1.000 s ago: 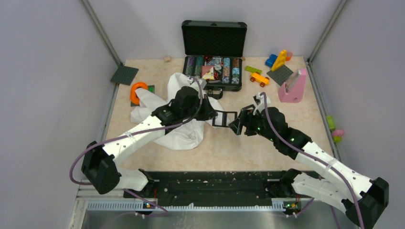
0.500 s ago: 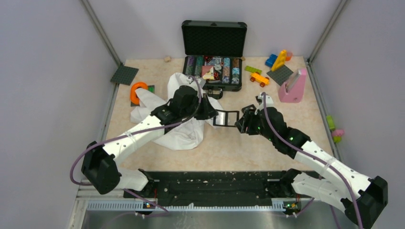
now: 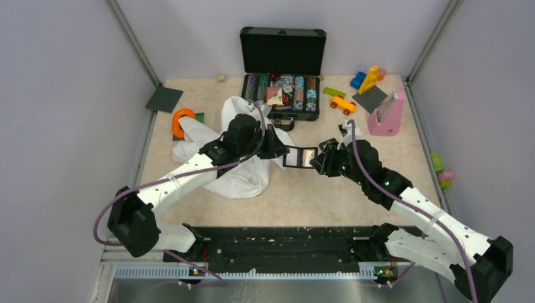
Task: Remove the brooch from the garment
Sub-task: Open the brooch box.
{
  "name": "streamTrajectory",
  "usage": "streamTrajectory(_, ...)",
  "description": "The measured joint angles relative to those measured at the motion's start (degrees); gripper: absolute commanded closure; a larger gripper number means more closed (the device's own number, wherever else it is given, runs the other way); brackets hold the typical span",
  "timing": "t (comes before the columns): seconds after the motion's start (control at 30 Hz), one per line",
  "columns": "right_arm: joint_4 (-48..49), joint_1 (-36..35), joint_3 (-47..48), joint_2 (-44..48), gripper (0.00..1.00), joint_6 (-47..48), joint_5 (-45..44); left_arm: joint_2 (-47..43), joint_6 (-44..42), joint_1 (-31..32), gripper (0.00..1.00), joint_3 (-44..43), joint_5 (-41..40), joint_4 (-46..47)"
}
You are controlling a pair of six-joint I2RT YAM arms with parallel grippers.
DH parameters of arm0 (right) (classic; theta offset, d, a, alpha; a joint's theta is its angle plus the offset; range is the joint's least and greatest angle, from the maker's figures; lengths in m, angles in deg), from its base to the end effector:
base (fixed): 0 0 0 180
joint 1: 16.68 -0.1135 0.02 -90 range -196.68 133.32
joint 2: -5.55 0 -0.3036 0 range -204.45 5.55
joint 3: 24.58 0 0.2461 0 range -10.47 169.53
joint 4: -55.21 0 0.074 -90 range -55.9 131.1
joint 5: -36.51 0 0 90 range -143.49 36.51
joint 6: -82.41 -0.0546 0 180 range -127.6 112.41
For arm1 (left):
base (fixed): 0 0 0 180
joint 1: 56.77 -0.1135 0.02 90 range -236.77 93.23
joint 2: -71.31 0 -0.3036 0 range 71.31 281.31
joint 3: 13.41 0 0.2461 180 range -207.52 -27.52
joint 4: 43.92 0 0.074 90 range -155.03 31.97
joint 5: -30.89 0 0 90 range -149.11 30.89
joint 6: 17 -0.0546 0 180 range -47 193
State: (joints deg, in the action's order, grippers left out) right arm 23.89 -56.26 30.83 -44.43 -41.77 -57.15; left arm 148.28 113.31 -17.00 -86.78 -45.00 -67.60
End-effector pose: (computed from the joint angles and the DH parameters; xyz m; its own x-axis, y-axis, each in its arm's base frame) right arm 0.1451 0.1154 0.3132 -0.6108 0.2225 -0.7599 -0.3003 0.8229 0.4824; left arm 0.2298 -0.2085 0.3356 -0.7777 -0.1690 -0.6055 0.3722 0.6524 -0.6602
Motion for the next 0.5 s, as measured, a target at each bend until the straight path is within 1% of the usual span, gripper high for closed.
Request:
streamTrajectory(0.07,0.6,0.4,0.0,0.0,0.70,-0.2,1.0,0.0,0.3,-0.1,0.85,0.3,0.7,0.7)
streamTrajectory(0.13,1.1,0.9,0.0,0.0,0.75,-0.5,1.8,0.0,0.3,-0.3,0.85,0.5,1.2,1.0)
streamTrajectory(0.27,1.4,1.2,-0.1,0.0,0.79,-0.6,2.3,0.0,0.4,-0.5,0.85,0.6,1.7,1.8)
streamTrajectory(0.4,1.3,1.5,-0.1,0.0,0.89,-0.9,2.4,0.0,0.5,-0.7,0.85,0.7,2.2,2.3)
streamTrajectory(0.47,1.0,1.8,-0.1,0.0,0.92,-1.0,2.2,-0.1,0.5,-0.9,0.82,0.9,2.3,2.4)
streamTrajectory(0.5,0.8,1.9,0.0,0.0,0.93,-1.0,2.1,-0.1,0.5,-0.9,0.78,1.0,2.4,2.4)
